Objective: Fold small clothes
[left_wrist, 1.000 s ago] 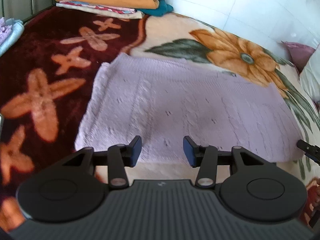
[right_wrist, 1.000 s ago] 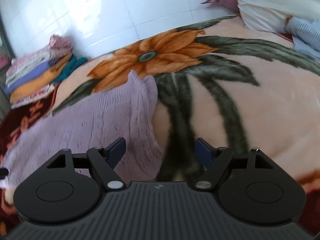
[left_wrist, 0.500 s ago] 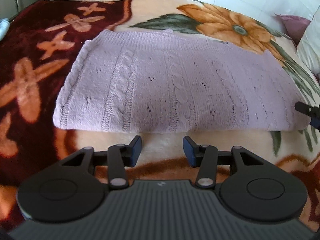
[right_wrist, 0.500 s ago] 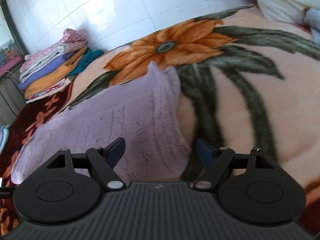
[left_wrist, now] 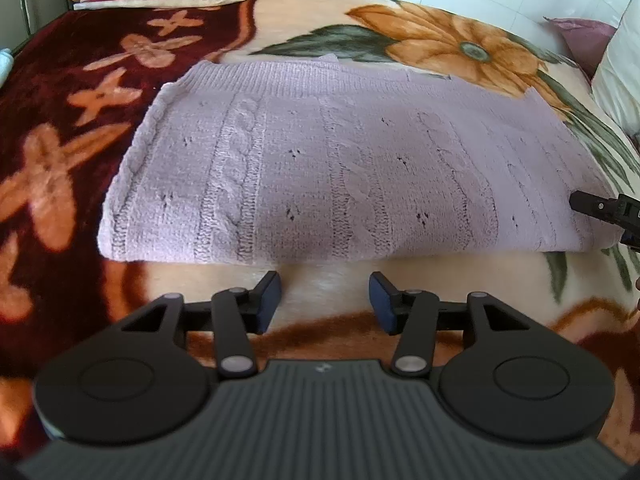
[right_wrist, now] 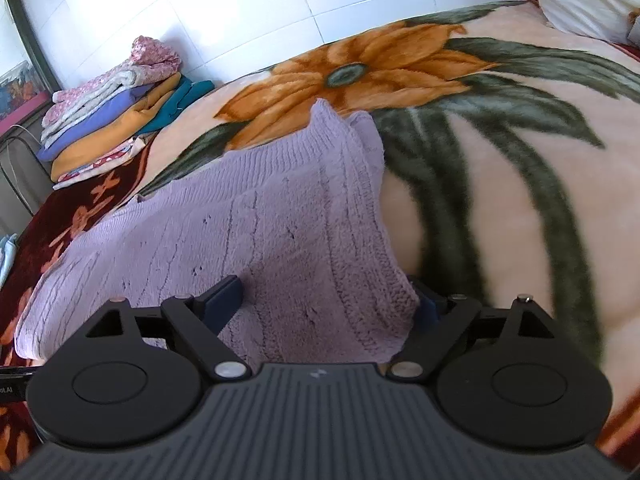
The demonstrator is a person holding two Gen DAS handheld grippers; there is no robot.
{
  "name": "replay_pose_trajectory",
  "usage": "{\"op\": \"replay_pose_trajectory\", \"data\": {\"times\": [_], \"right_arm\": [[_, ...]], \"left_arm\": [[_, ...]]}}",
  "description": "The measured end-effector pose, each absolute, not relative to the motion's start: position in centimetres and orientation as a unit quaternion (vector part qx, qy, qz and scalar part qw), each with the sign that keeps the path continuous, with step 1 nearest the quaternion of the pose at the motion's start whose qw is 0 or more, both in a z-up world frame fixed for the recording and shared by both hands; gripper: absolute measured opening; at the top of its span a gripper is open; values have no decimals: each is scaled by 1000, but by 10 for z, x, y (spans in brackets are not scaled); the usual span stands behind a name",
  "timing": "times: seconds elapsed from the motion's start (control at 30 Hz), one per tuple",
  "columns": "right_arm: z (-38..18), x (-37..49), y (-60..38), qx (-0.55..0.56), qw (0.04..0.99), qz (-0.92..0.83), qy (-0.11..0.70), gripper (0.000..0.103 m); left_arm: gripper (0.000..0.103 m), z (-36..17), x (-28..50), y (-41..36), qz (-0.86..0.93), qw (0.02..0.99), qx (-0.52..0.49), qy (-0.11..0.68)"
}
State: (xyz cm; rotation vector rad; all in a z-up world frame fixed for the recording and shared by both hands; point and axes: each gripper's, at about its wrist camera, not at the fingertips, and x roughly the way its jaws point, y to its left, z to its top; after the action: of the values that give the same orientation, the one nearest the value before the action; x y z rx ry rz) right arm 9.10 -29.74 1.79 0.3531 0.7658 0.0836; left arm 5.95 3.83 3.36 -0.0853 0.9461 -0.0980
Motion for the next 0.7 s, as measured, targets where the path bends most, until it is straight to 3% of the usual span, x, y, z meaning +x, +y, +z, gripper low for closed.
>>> {"op": "replay_pose_trajectory", "data": {"times": [0.23, 0.33, 0.47, 0.7], "right_arm": [[19, 94, -302, 179, 908, 55, 376, 90], [19, 94, -304, 206, 901, 81, 372, 86], [16, 94, -316, 251, 892, 87, 365, 72], [3, 102, -330, 340, 868, 104, 346, 70]], "left_arm": [[52, 33, 60, 37, -47, 889, -37, 454], [52, 33, 59, 35, -46, 890, -32, 453], [52, 32, 59, 34, -45, 891, -27, 451], [53, 36, 58, 35, -46, 891, -31, 450]]}}
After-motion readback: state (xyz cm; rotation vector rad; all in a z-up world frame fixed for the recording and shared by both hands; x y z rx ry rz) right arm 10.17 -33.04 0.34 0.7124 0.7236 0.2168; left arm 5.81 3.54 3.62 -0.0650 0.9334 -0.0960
